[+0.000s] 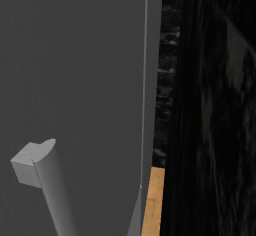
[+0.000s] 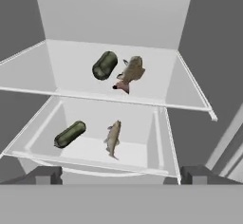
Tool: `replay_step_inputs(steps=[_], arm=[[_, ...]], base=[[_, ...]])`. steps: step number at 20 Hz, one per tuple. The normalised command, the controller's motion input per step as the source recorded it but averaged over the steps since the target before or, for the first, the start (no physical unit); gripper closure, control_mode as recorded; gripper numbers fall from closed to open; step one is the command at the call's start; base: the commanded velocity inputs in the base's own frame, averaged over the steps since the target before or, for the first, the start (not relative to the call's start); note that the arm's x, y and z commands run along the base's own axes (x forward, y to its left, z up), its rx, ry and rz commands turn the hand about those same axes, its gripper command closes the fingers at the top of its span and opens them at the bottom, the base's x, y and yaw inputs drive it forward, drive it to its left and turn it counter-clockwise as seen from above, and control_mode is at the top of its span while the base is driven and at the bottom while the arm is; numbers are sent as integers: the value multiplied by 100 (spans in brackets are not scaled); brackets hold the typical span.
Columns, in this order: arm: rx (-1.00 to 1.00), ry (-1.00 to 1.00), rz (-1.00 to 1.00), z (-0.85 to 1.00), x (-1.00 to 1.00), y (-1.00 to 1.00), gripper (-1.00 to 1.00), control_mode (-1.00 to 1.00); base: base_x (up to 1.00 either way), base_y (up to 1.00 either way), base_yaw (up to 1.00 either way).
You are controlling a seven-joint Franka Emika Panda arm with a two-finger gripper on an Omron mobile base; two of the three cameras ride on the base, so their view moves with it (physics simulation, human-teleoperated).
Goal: Place one cucumber and one fish in each tupperware on the nearby counter, to pack two identical lunches.
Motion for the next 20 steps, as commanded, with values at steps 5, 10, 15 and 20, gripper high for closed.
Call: replay_step_inputs(steps=[5,10,15,20], arm=[[1,-2,0,0,52,0,-100,-100],[4,2,0,-15,60,0,-100,-100],[12,1,0,-49,60,0,-100,-100],[-1,15,0,-7,63,8,-100,-100]], base=[[0,0,0],[0,0,0],[0,0,0],[0,0,0]])
